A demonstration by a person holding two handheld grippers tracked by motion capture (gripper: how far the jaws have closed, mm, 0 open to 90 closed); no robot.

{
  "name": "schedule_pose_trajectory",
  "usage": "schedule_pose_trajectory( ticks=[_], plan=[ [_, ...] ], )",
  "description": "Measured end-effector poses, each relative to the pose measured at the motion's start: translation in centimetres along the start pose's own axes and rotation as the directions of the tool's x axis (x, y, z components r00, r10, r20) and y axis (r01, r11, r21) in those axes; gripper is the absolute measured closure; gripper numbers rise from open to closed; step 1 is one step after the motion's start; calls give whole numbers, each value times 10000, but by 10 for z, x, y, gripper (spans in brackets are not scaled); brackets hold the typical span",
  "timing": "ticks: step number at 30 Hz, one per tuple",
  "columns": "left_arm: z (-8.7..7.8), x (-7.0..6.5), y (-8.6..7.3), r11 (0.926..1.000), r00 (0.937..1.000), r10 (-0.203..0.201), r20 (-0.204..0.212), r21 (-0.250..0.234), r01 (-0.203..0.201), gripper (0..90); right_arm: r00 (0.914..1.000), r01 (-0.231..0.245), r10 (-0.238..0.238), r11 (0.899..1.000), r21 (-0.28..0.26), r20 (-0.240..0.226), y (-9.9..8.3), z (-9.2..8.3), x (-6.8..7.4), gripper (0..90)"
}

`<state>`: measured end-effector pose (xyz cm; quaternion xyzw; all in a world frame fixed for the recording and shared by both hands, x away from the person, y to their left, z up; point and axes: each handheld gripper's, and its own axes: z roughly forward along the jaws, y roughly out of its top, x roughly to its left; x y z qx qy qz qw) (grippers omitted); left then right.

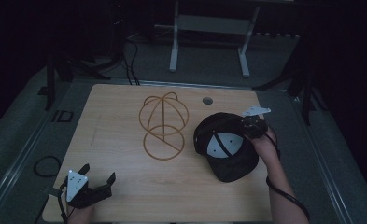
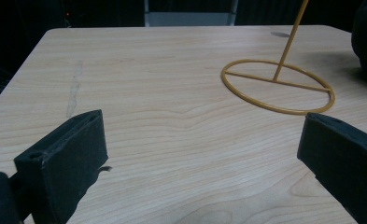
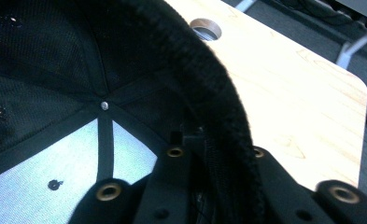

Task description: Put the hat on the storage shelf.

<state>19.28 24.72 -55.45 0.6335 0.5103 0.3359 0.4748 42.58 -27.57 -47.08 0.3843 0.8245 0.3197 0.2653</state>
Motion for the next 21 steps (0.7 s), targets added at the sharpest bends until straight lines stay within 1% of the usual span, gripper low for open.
schedule_pose_trajectory(
  ticks=[2, 4, 6, 8, 10, 12, 14, 18, 21],
  plan=[
    [0, 0, 0, 10000, 10000, 24, -9, -3, -24, 20, 9996, -259, 259, 9996, -84, -61, -2, -4, 0, 883],
    [0, -1, 0, 10000, 10000, 8, -22, -5, -8, 20, 9994, -333, 332, 9994, -113, -58, -3, -7, 1, 885],
    [0, -1, 0, 10000, 10000, 47, -73, -3, -47, 20, 9988, -443, 439, 9988, -202, -195, -3, -11, 2, 885],
    [0, -2, 0, 10000, 10000, 69, -26, -4, -69, 20, 9984, -525, 518, 9980, -350, -223, -2, -16, 3, 886],
    [0, -3, 1, 9999, 9999, 100, -19, -7, -100, 20, 9976, -612, 593, 9964, -583, -349, 0, -22, 4, 887],
    [0, -5, 1, 9999, 9999, 170, -16, 10, -170, 20, 9952, -872, 833, 9931, -788, -505, 2, -29, 5, 887],
    [0, -8, 2, 9998, 9998, 211, 71, 22, -211, 20, 9948, -895, 840, 9910, -998, -578, 4, -36, 6, 887],
    [-1, -16, 4, 9994, 9990, 352, 269, -33, -351, 20, 9908, -1158, 1045, 9834, -1398, -857, 10, -51, 7, 887],
    [-2, -24, 7, 9994, 9977, 339, 580, -61, -336, 20, 9872, -1351, 1195, 9783, -1570, -1054, 14, -63, 8, 888]
  ],
)
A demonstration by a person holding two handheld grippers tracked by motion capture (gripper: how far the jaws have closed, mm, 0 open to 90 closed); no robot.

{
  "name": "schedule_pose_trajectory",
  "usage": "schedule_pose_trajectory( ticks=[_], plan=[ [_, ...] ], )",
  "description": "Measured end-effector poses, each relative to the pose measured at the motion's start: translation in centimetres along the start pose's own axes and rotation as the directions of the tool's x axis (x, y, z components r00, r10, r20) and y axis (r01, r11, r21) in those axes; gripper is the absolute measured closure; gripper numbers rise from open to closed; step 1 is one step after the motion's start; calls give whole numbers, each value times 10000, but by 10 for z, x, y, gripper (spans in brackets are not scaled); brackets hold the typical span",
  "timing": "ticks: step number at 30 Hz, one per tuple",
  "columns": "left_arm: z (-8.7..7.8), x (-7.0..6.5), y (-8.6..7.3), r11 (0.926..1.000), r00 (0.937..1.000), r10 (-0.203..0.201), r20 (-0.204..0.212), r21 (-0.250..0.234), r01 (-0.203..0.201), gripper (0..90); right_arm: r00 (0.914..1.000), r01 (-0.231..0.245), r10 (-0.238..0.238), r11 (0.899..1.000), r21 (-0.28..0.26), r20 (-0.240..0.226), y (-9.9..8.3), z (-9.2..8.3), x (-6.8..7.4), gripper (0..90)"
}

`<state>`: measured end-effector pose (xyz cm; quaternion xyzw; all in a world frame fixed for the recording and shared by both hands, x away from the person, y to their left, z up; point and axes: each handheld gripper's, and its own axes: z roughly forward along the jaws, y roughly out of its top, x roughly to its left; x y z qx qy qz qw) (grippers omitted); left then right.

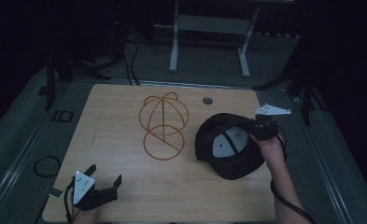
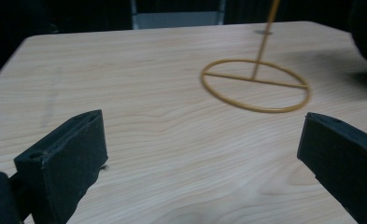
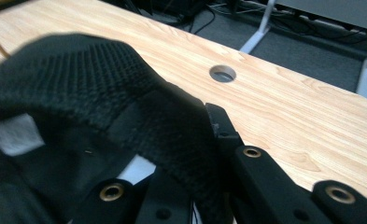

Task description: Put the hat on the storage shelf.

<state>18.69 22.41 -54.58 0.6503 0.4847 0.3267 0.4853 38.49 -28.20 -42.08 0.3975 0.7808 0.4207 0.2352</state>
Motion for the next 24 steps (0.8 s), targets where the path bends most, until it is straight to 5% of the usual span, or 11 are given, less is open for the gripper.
schedule_pose_trajectory(
  ticks=[3, 9, 17, 24],
  plan=[
    [1, -11, 5, 9988, 9970, -471, 616, 129, 464, 20, 10000, -32, 31, 9996, -291, -52, 6, -11, 4, 888],
    [0, -32, 15, 10000, 9931, 52, 1173, 57, -60, 20, 10000, 84, -81, 9977, -676, 43, 14, -27, 13, 888],
    [9, -66, 27, 9975, 9739, 700, 2157, -140, -686, 20, 9978, -278, 370, 9871, -1578, 554, 20, -51, 27, 887],
    [28, -91, 38, 9923, 9585, 857, 2719, 635, -1067, 20, 9977, -113, 236, 9821, -1880, 630, 16, -63, 43, 887]
  ],
)
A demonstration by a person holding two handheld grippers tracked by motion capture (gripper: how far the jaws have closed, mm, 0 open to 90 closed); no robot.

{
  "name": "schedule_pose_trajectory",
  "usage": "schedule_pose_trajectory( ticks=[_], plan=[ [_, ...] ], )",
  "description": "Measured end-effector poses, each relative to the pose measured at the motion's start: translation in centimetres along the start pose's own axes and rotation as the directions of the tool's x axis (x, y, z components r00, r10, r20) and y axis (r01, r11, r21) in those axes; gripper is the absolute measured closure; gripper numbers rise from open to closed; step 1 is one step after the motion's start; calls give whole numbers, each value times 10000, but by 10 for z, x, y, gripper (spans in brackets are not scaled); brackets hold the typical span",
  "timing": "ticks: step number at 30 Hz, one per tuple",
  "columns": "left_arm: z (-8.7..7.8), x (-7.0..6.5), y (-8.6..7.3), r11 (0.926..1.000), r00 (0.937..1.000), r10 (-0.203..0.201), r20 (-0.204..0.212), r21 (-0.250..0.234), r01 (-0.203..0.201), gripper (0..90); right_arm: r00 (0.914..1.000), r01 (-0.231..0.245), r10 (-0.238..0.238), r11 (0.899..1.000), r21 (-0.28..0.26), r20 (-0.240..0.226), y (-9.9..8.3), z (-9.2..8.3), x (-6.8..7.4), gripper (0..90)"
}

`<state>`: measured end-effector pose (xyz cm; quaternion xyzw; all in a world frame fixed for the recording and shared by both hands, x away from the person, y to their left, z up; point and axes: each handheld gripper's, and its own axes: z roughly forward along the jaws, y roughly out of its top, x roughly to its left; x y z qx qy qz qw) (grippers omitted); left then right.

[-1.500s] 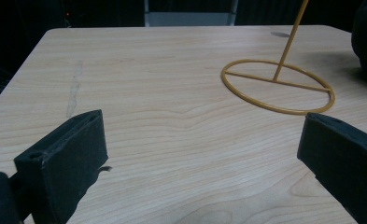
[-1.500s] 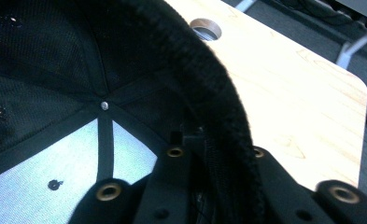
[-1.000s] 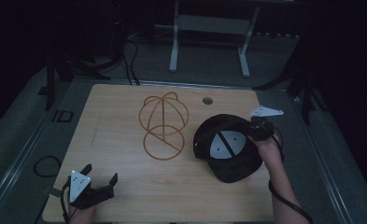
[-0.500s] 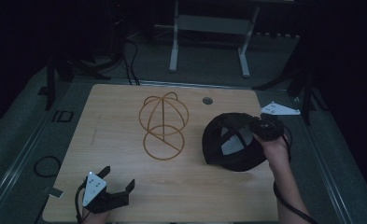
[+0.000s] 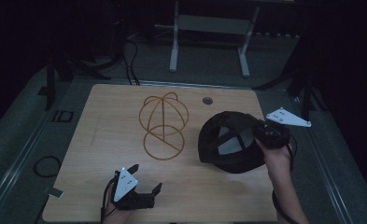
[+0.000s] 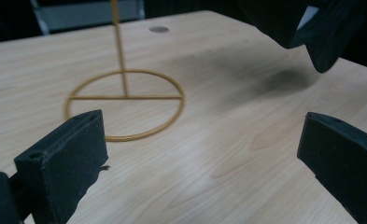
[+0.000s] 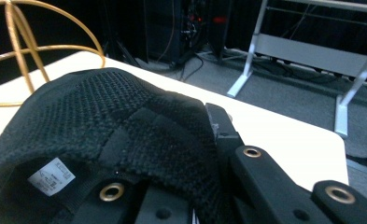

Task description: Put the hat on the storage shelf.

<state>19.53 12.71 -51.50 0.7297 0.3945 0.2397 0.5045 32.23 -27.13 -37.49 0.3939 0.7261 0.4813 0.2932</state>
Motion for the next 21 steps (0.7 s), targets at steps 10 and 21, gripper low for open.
schedule_pose_trajectory(
  ticks=[10, 21],
  plan=[
    [17, -19, 21, 9998, 9948, 69, 1019, -179, -51, 70, 9994, 51, -63, 9994, -348, -339, -6, -14, 21, 887],
    [43, -45, 48, 9981, 9830, 496, 1768, -442, -424, 74, 9948, 232, -300, 9972, -710, -971, 1, -22, 43, 887]
  ],
)
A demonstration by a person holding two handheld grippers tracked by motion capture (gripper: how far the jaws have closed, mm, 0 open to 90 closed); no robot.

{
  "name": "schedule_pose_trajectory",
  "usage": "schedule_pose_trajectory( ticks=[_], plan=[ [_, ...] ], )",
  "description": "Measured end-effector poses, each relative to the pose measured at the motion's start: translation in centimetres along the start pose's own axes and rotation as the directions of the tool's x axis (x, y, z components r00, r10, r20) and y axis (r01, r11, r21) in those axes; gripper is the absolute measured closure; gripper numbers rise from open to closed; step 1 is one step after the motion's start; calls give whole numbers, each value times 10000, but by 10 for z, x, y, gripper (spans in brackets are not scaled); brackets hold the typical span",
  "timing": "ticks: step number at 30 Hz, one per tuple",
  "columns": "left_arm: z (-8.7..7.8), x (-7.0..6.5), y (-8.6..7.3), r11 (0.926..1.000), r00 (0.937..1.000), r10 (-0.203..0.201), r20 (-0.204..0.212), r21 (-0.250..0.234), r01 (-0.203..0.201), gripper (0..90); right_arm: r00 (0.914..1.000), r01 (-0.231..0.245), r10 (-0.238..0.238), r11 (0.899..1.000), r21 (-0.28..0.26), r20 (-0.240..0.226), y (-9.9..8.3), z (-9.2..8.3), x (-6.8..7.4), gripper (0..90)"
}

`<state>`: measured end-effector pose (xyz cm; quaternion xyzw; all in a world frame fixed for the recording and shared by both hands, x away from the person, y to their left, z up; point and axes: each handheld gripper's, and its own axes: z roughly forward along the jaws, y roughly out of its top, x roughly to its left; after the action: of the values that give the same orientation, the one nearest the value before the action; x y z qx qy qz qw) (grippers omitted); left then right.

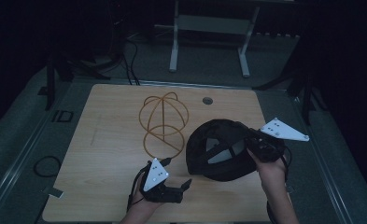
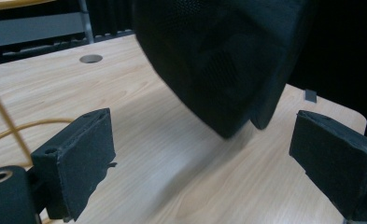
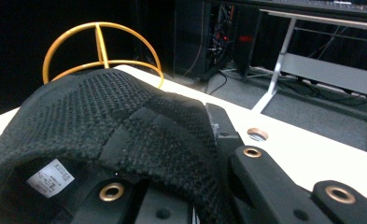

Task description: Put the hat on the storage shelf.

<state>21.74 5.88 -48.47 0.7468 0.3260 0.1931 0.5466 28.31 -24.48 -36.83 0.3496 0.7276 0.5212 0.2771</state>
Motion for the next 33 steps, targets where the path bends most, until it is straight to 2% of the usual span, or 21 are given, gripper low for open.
schedule_pose_trajectory(
  ticks=[2, 5, 7, 11, 13, 16, 17, 18, 19, 20, 21, 22, 24, 29, 30, 33],
  plan=[
    [5, 0, 3, 10000, 10000, -48, 87, -49, 49, 107, 9999, -46, 46, 10000, -24, -92, 1, 0, 1, 886],
    [17, 1, 9, 9998, 9995, -91, 315, -166, 97, 138, 9988, 55, -61, 9999, -124, -482, 3, -3, 8, 887],
    [16, 0, 9, 9987, 9999, -98, -59, -503, 95, 157, 9969, 36, -44, 9999, -107, -788, 3, -3, 9, 887],
    [14, 1, 11, 9958, 9997, -235, 65, -886, 240, 278, 9940, -11, -5, 9999, -146, -1096, 0, -5, 13, 886],
    [13, 2, 13, 9943, 9994, -356, -22, -1003, 352, 334, 9936, 98, -113, 9999, -137, -1126, -1, -6, 16, 886],
    [12, 3, 15, 9926, 9991, -415, -61, -1148, 405, 488, 9930, 180, -187, 9998, -74, -1165, -3, -6, 18, 886],
    [10, 3, 17, 9910, 9988, -383, -295, -1294, 342, 567, 9928, 249, -255, 9997, -70, -1174, -6, -7, 19, 886],
    [10, 3, 17, 9910, 9988, -383, -295, -1294, 342, 636, 9928, 249, -255, 9997, -70, -1174, -6, -7, 19, 886],
    [9, 3, 18, 9909, 9978, -375, -548, -1315, 300, 636, 9928, 314, -315, 9995, -28, -1156, -7, -8, 20, 886],
    [8, 5, 19, 9905, 9965, -474, -688, -1319, 380, 680, 9932, 318, -314, 9995, 20, -1119, -9, -8, 21, 886],
    [8, 5, 19, 9905, 9965, -474, -688, -1319, 380, 781, 9932, 318, -314, 9995, 20, -1119, -9, -8, 21, 886],
    [7, 5, 22, 9911, 9935, -370, -1073, -1308, 228, 844, 9926, 333, -315, 9994, 137, -1172, -14, -8, 23, 886],
    [7, 6, 25, 9912, 9923, -389, -1180, -1305, 233, 879, 9924, 274, -246, 9994, 216, -1209, -18, -8, 24, 885],
    [7, 10, 36, 9933, 9903, -239, -1368, -1157, 80, 888, 9942, 50, -21, 9996, 265, -1074, -31, -11, 24, 882],
    [7, 10, 38, 9937, 9896, -114, -1433, -1121, -48, 889, 9943, 7, 19, 9997, 241, -1062, -34, -12, 24, 882],
    [8, 12, 45, 9943, 9906, -39, -1369, -1059, -107, 892, 9942, -68, 97, 9996, 270, -1075, -42, -15, 22, 877]
  ],
)
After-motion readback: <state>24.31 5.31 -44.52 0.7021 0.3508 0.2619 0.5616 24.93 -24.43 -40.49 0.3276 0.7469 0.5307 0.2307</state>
